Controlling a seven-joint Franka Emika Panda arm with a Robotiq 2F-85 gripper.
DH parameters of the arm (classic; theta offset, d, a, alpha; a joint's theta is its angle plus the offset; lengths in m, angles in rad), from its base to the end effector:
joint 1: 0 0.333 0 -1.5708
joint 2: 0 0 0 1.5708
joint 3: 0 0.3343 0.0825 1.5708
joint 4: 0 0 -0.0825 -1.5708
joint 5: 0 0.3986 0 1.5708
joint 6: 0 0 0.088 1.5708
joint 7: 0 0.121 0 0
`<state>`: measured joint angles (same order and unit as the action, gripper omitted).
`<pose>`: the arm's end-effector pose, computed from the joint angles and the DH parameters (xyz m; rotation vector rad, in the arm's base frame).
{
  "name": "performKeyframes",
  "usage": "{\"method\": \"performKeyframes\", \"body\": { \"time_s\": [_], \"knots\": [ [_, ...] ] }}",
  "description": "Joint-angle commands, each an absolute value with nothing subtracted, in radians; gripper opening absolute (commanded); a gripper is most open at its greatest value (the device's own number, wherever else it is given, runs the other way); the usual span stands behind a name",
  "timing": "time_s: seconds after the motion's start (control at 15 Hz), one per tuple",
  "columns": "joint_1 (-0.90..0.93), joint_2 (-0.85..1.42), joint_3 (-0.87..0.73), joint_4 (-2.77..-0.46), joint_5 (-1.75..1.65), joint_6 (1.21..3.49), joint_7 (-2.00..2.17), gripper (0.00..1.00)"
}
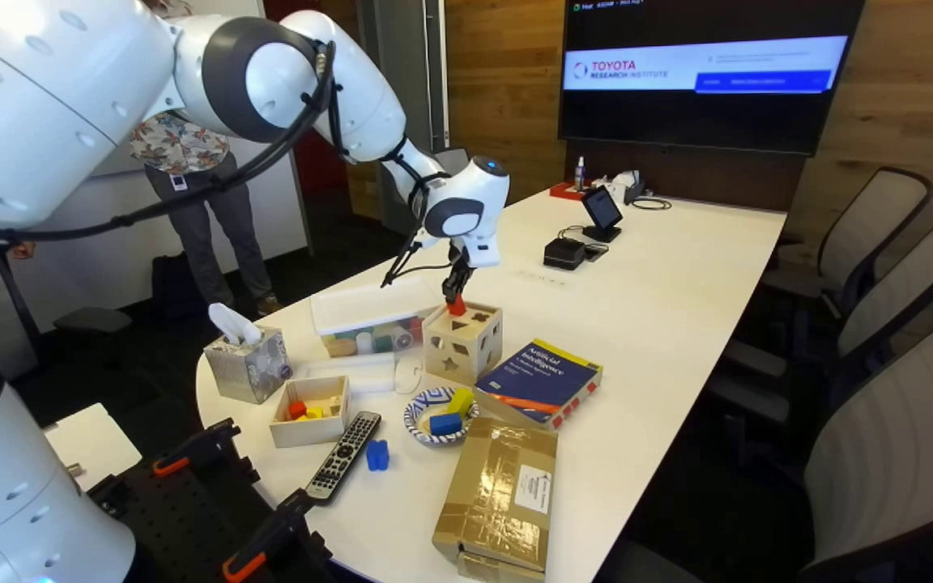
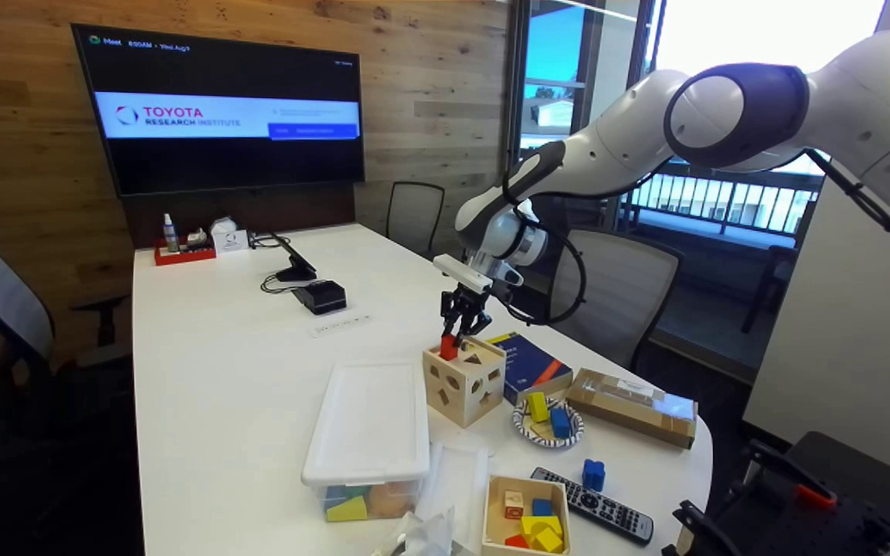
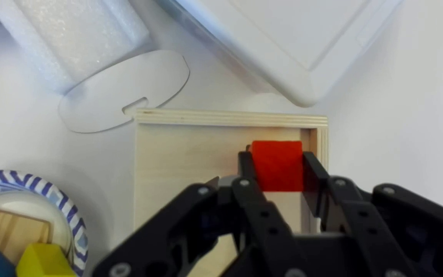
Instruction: Put the orange cube inside the wooden object
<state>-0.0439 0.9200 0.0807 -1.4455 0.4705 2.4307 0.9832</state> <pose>0.7509 0.0223 0.1311 -2.1827 1.7137 0.1864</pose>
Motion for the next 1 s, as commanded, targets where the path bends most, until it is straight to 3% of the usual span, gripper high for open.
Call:
{"method": "performKeyframes", "body": {
  "time_s": [0.0,0.13,0.2,0.27,0.6,0.67,0.93],
  "knots": [
    [-0.050,0.943,0.078,-1.406,0.498,2.386,1.005,0.08],
    [-0.049,0.950,0.079,-1.400,0.496,2.387,1.003,0.08],
    [-0.047,0.951,0.077,-1.398,0.494,2.388,1.005,0.43],
    [-0.044,0.952,0.076,-1.395,0.492,2.390,1.006,0.59],
    [-0.037,0.940,0.074,-1.394,0.489,2.407,1.006,0.95],
    [-0.033,0.931,0.071,-1.400,0.484,2.410,1.005,1.00],
    [0.022,0.857,0.022,-1.487,0.415,2.435,1.016,1.00]
  ]
}}
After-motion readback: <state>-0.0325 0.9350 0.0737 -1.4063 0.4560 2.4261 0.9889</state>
